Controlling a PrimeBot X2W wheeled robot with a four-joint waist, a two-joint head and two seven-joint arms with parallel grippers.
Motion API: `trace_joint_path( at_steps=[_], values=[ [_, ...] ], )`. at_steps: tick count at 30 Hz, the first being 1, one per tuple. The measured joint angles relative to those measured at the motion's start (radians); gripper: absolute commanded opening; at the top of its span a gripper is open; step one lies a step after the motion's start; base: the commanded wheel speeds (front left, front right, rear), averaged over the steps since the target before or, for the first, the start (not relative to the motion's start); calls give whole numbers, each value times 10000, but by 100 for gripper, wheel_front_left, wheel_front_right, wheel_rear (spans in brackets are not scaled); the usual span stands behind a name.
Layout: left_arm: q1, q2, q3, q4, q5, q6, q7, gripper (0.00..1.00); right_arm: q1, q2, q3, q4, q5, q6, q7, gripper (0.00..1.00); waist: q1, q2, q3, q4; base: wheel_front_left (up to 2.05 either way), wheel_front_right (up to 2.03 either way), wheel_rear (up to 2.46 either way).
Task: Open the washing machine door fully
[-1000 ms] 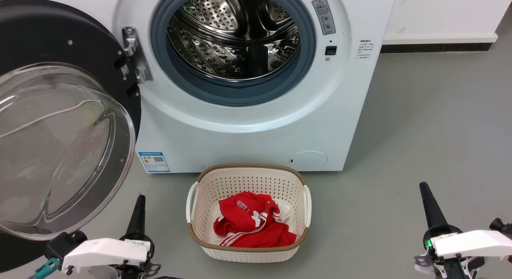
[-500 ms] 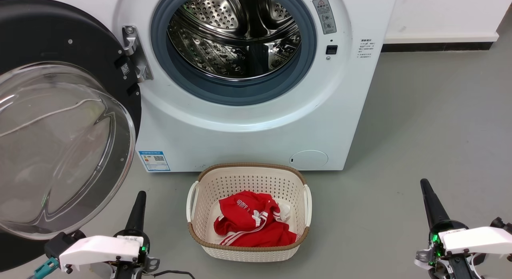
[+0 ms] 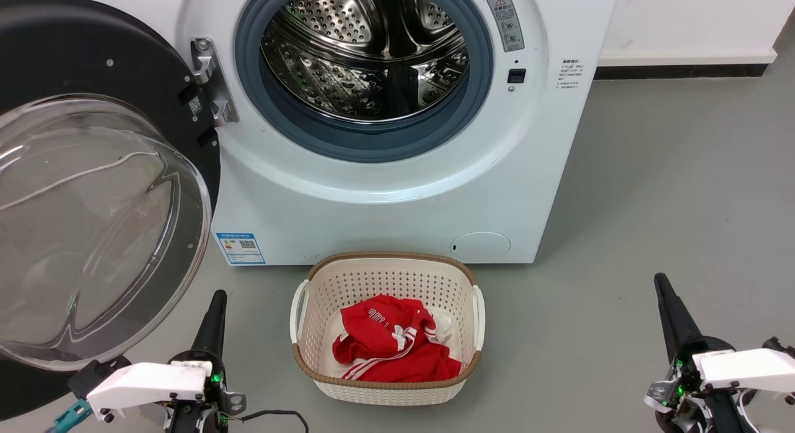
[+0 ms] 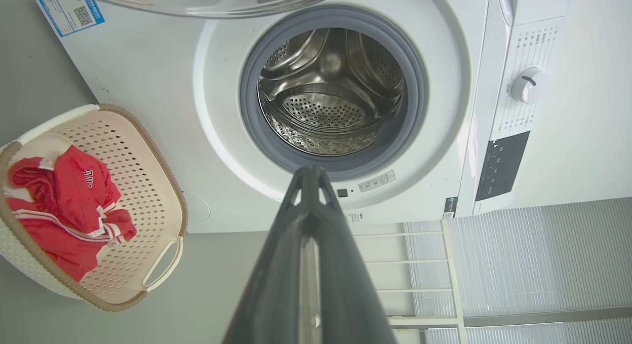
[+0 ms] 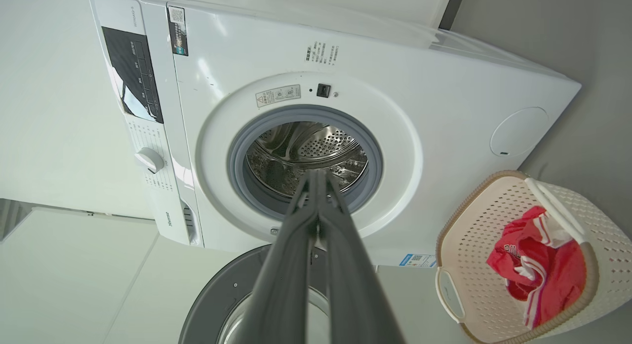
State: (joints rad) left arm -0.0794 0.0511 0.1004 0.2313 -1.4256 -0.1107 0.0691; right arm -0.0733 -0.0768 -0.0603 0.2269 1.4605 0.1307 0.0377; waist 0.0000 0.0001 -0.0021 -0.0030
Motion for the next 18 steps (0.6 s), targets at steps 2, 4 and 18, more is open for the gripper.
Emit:
trace_joint_path(
  at_steps=[2,4,18],
  values=[
    [-39,-2,8,8,-163,-13,46,0,-10,0,-21,13,136,0,69,0,0,0,4,2,0,0,0],
    [-56,-2,17,23,-337,-38,79,0,-44,2,-38,25,311,0,90,0,0,0,8,5,0,0,0],
    [-161,-2,92,113,-1381,-127,341,0,-185,10,-157,125,1315,0,380,0,0,0,38,22,0,0,0]
  ],
)
